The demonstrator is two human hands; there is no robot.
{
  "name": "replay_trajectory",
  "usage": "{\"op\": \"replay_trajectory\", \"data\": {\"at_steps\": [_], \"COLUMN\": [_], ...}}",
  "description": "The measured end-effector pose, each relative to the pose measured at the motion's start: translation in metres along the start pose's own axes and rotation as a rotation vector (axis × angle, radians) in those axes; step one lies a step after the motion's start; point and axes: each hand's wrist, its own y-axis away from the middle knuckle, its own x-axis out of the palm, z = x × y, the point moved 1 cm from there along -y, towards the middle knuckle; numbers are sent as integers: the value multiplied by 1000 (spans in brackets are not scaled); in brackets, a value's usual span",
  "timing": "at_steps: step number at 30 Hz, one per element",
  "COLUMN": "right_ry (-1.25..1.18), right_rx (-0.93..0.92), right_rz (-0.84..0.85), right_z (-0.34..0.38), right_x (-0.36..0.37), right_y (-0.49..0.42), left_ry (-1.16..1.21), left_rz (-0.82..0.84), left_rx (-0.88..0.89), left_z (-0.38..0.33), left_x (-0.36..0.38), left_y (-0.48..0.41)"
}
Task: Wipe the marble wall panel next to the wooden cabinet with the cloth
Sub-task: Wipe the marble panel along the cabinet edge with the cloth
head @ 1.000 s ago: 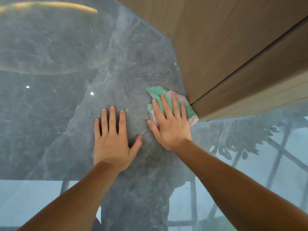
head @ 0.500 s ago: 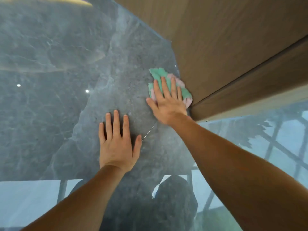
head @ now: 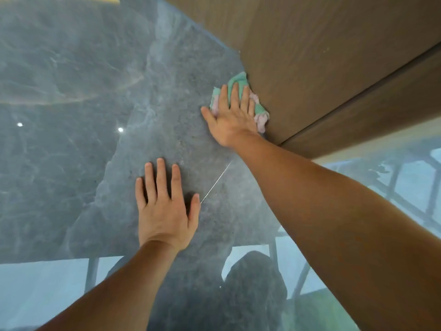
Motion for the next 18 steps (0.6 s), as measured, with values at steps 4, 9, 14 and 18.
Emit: {"op": "replay_trajectory", "data": {"at_steps": [4, 9, 14, 18], "right_ry": [36, -15, 67, 111], "right_rx": [-43, -68, -120, -82], "right_rz": [-52, -67, 31, -3], "right_z": [10, -12, -46, -109], "right_x": [-4, 18, 53, 35], "right_y": [-22, 93, 221, 204], "left_ry": [10, 39, 43, 64], "left_rz": [-65, -12, 46, 16], "left_rx": [10, -9, -13, -7], "left_z": [1, -1, -4, -3], "left_x": [5, -6, -15, -8], "left_y": [-1, 1, 2, 2]}}
